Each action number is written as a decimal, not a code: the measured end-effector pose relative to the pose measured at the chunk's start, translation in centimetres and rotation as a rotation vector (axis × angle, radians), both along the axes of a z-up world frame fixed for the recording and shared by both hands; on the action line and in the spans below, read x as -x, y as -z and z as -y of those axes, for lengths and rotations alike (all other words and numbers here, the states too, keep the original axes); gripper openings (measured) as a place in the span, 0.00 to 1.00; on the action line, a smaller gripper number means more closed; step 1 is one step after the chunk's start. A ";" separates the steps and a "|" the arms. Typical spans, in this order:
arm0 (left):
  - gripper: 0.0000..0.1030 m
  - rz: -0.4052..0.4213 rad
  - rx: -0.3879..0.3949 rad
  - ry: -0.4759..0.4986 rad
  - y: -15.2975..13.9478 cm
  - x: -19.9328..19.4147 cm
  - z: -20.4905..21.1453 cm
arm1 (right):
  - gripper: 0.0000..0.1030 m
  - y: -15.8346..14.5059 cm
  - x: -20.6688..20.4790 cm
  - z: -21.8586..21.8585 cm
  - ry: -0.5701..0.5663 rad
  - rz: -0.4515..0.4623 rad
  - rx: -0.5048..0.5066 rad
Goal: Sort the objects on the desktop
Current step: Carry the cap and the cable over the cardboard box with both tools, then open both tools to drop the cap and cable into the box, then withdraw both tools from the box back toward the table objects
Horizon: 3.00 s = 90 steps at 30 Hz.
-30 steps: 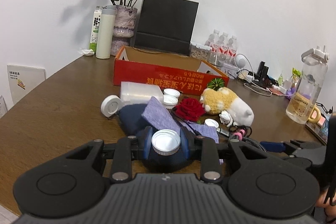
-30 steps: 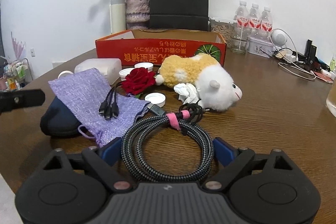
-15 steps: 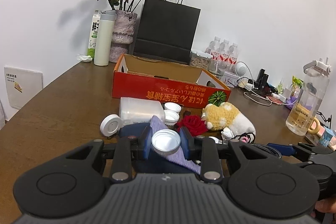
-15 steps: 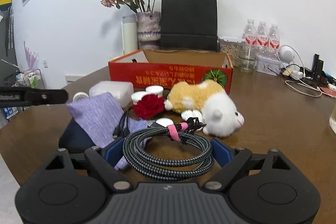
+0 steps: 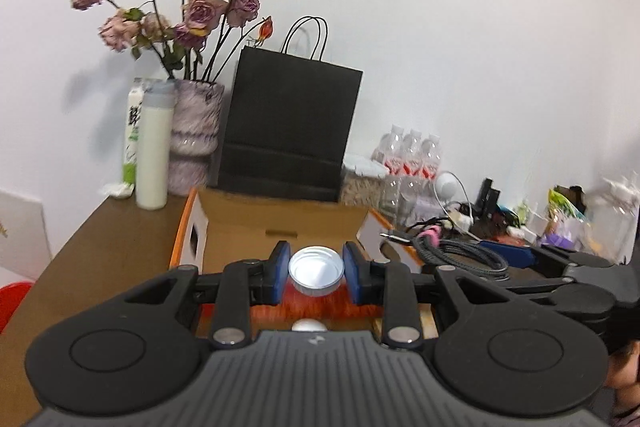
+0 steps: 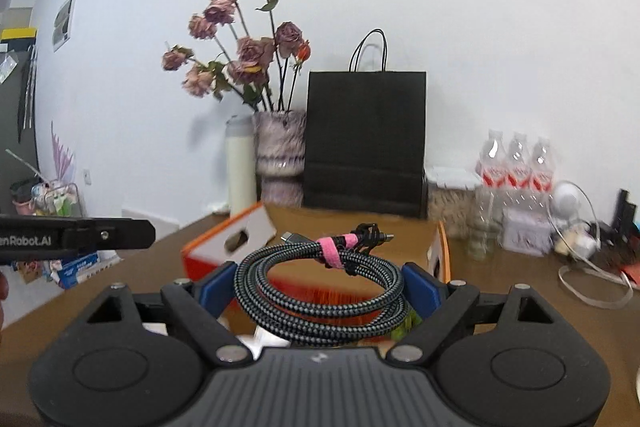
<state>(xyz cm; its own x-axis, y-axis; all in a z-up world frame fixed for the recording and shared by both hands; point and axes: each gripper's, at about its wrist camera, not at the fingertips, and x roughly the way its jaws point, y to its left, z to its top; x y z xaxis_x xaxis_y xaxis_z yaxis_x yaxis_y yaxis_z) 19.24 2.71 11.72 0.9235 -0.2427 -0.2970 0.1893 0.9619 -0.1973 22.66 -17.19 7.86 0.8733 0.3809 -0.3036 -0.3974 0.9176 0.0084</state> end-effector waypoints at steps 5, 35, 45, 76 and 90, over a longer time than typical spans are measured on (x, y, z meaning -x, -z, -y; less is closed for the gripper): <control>0.28 -0.034 -0.014 -0.016 -1.7 -8.2 -0.1 | 0.84 -1.0 -7.7 -2.1 0.000 -0.033 0.020; 0.28 -0.426 -0.053 -0.139 9.6 -24.8 -1.4 | 0.85 7.8 -22.2 -3.7 0.024 -0.419 0.061; 0.53 -0.423 -0.041 -0.144 9.5 -24.5 -1.6 | 0.94 8.8 -22.9 -3.1 0.030 -0.510 0.025; 1.00 -0.097 -0.043 -0.131 0.9 -15.3 -1.4 | 1.00 1.8 -14.5 -1.4 0.065 -0.254 0.024; 1.00 0.007 0.008 -0.133 -0.8 -5.5 -3.1 | 1.00 -0.3 -4.0 0.3 0.074 -0.121 -0.033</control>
<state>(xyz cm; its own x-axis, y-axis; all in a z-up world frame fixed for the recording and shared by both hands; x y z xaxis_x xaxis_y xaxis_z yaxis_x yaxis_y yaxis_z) 24.72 5.83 12.54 0.9497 -0.1202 -0.2891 0.0616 0.9771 -0.2039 26.66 -17.47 8.15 0.8572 0.3288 -0.3964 -0.3232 0.9427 0.0830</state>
